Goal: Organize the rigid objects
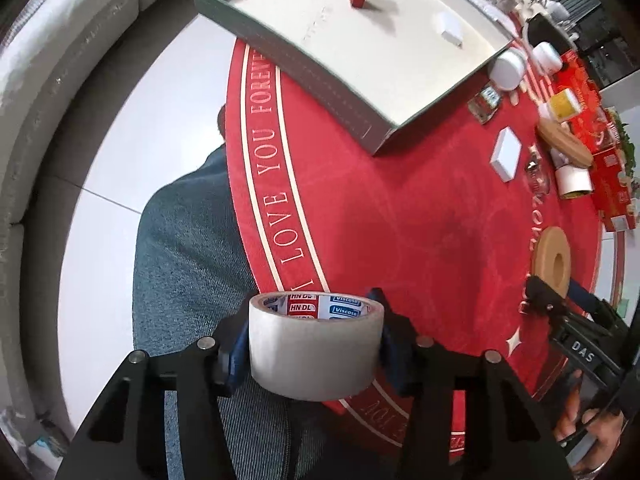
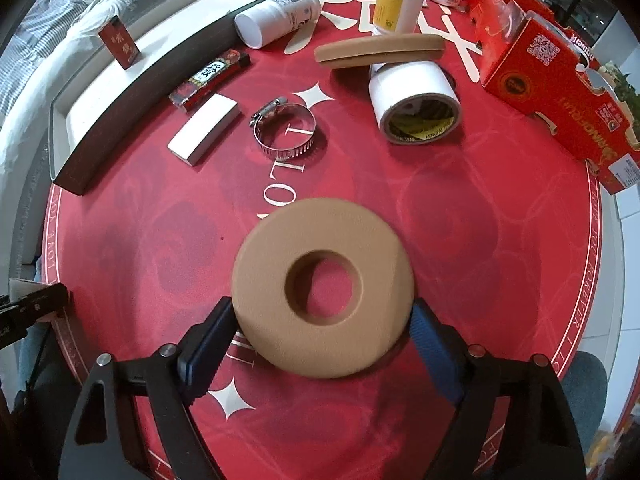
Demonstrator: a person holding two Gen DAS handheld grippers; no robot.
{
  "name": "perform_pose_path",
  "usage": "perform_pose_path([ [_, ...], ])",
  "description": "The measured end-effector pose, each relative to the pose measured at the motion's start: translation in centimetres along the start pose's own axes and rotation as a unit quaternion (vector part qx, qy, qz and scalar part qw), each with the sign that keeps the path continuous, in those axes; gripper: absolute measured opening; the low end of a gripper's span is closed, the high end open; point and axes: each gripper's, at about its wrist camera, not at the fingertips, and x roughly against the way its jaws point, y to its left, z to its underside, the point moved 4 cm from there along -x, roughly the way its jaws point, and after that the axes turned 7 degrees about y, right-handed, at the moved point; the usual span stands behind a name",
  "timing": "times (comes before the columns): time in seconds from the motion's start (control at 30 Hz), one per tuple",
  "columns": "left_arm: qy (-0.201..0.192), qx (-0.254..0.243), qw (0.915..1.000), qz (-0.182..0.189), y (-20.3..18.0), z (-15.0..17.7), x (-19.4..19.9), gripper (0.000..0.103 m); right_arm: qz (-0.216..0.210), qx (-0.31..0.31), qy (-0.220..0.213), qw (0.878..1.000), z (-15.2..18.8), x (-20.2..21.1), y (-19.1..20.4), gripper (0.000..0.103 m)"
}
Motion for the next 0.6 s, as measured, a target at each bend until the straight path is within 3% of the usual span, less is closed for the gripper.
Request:
perform_pose_path([
  [0.47,-0.040,-0.008,0.9986,0.033,0.8,0.4,1.8,0.056,-0.017,-0.045,-0.025,0.999,-1.1,2.5,-3.8,0.086],
  [0.6,-0.070,-0.012,0.9966,0.040,1.5,-0.1,2.6,0.056,-0.020,-0.046,-0.023,0.998,-1.2,2.5,-4.0,0.086],
])
